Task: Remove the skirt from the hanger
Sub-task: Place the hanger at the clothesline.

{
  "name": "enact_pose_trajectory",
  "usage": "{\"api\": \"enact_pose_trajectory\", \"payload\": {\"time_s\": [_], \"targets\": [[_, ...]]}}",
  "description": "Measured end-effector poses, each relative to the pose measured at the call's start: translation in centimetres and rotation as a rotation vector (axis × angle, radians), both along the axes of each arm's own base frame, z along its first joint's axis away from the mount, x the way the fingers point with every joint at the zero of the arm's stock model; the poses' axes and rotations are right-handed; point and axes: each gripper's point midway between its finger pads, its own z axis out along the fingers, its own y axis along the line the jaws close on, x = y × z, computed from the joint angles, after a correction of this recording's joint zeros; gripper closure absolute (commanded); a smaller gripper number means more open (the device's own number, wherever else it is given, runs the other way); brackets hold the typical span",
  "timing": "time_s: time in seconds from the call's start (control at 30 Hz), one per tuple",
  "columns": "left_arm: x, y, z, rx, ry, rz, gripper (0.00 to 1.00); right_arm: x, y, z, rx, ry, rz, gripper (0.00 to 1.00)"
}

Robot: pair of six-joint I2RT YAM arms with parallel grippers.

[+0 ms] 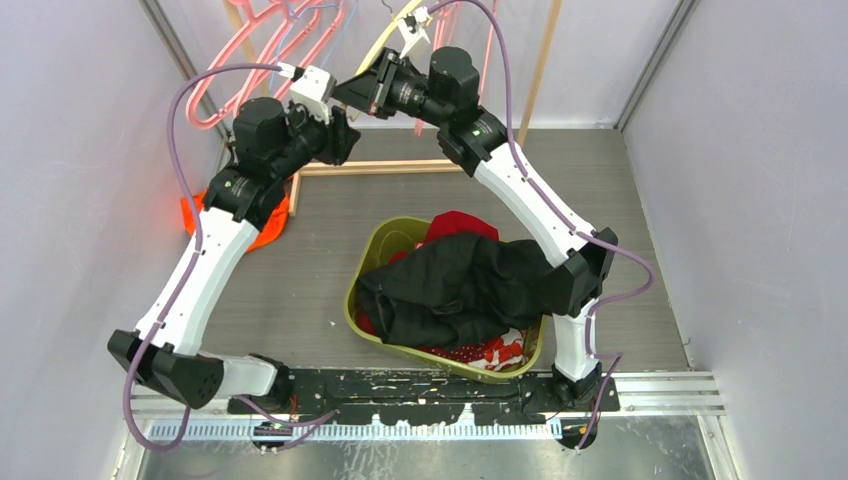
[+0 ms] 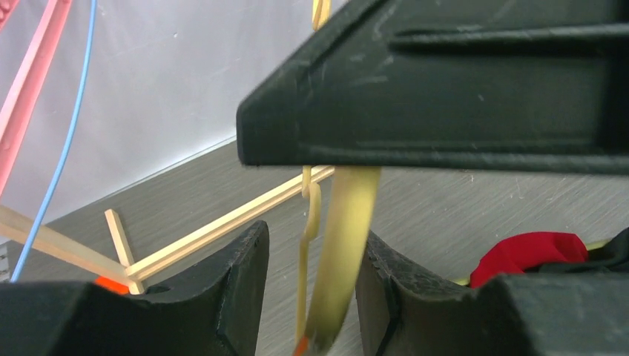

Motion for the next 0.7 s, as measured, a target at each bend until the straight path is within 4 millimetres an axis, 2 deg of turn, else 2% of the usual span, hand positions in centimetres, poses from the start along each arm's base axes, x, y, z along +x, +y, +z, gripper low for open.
{"api": "enact_pose_trajectory", "payload": {"time_s": [0.17, 0.2, 0.23, 0.27, 0.3, 0.37, 0.47, 0.67, 0.7], "targets": [[1.4, -0.7, -0.4, 0.002, 0.008, -0.007, 0.57, 0.0, 0.0, -0.3, -0.004, 0.006, 0.0, 0.99], [1.5, -0.7, -0.4, 0.001, 0.007, -0.007, 0.63, 0.0, 0.0, -0.4, -0.007, 0.009, 0.001, 0.99], [1.6, -0.8, -0.4, 0.0, 0.005, -0.007, 0.76, 0.0, 0.0, -0.6, -0.01, 0.013, 0.002, 0.99], [1.7, -0.8, -0.4, 0.0, 0.005, -0.008, 0.94, 0.0, 0.1, -0.8, -0.012, 0.017, 0.002, 0.99], [1.6, -1.0, -0.5, -0.005, 0.01, -0.017, 1.0, 0.1, 0.1, -0.9, -0.013, 0.021, -0.001, 0.99], [1.1, -1.8, -0.7, 0.011, 0.01, -0.055, 1.0, 0.3, 0.1, -1.0, -0.011, 0.02, -0.009, 0.99], [1.0, -1.9, -0.7, 0.014, 0.008, -0.058, 1.0, 0.2, 0.0, -1.1, -0.016, 0.022, -0.009, 0.96], [0.6, -0.9, -0.9, 0.039, -0.009, -0.024, 1.0, 0.0, 0.2, -1.4, -0.038, 0.0, -0.012, 0.66], [0.5, -0.4, -0.9, 0.044, -0.011, -0.005, 1.0, -0.1, 0.1, -1.6, -0.051, -0.004, -0.011, 0.58]]}}
